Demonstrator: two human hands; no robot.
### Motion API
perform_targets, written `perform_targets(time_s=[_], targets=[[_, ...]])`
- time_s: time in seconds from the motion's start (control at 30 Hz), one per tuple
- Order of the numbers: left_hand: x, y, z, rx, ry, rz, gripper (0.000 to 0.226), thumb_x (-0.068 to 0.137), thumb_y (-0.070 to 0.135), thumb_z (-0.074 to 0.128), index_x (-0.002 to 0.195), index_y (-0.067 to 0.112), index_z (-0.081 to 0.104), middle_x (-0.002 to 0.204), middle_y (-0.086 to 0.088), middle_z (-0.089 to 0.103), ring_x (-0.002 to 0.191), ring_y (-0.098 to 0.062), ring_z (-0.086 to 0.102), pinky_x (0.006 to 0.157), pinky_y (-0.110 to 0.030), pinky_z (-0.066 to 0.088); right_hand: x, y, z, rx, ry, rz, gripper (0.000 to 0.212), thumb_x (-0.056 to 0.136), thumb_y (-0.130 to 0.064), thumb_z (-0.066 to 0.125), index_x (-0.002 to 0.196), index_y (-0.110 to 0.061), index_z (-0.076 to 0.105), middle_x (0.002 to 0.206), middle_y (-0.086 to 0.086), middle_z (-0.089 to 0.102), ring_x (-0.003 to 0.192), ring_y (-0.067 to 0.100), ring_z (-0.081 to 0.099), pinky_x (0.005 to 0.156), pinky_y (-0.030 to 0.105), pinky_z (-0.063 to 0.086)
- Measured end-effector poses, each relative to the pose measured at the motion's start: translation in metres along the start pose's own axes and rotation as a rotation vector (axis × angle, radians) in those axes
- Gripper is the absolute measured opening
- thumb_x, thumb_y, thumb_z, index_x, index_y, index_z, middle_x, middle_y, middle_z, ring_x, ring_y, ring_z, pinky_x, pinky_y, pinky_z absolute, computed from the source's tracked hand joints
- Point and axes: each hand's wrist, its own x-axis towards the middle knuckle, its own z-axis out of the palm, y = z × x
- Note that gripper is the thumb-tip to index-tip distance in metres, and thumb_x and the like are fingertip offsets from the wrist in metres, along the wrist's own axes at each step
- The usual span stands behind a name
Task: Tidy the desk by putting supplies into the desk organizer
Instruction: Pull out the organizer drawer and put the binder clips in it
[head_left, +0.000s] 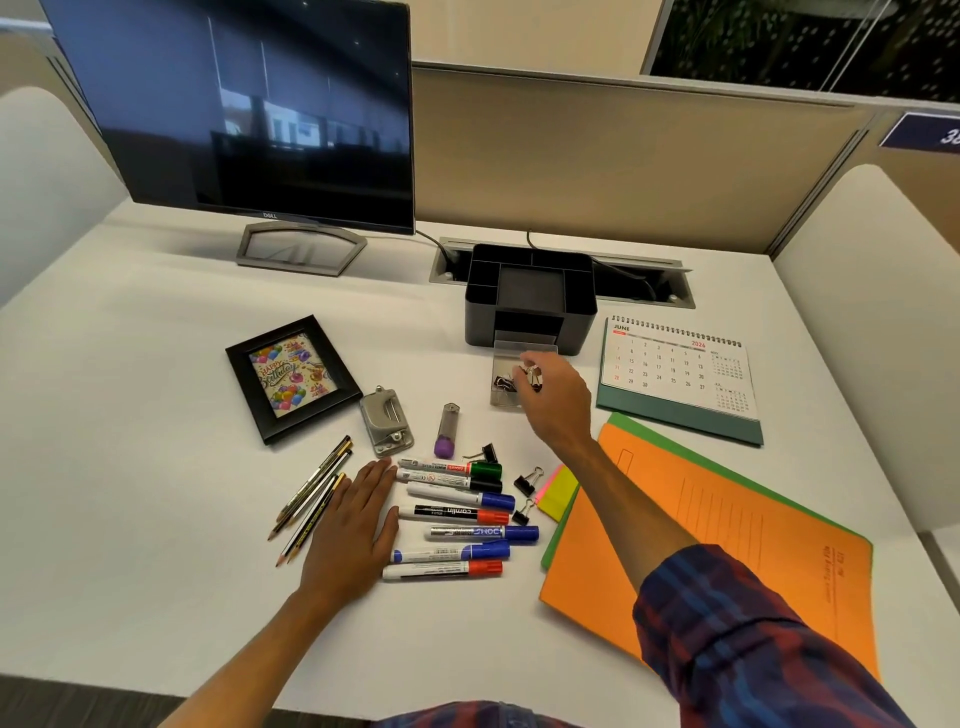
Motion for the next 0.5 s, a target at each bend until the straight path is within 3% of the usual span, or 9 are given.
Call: perform_targets(time_s=[0.13, 0.27, 0.5], targets=[[0.000, 0.002, -0.002, -0.004, 0.007, 0.006, 0.063, 0.100, 0.050, 0.013, 0.151, 0.018, 0.030, 0.157, 0.003, 0.028, 0.145, -0.007, 0.019, 0.119, -0.030, 0.009, -0.017, 0.003, 0.007, -0.107, -0.066, -0.118, 0.020, 0.091, -0.023, 0.061, 0.106, -0.014, 0.070, 0.103, 0.001, 0.070, 0.092, 0.018, 0.062, 0.075, 0.025, 0.047], [0.000, 0.002, -0.003, -0.005, 0.006, 0.008, 0.064, 0.100, 0.051, 0.012, 0.150, 0.017, 0.031, 0.156, 0.002, 0.030, 0.144, -0.009, 0.022, 0.119, -0.029, 0.009, -0.035, 0.004, 0.014, -0.125, -0.216, -0.117, 0.019, 0.089, -0.030, 0.062, 0.100, -0.019, 0.073, 0.092, -0.005, 0.071, 0.083, 0.013, 0.062, 0.075, 0.029, 0.052], [0.000, 0.002, -0.003, -0.004, 0.006, 0.007, 0.065, 0.099, 0.052, 0.011, 0.151, 0.018, 0.030, 0.157, 0.002, 0.029, 0.144, -0.009, 0.022, 0.119, -0.028, 0.007, -0.043, -0.001, 0.018, -0.312, -0.511, -0.101, 0.030, 0.087, -0.047, 0.058, 0.104, -0.026, 0.071, 0.099, -0.004, 0.072, 0.094, 0.018, 0.063, 0.079, 0.032, 0.049]])
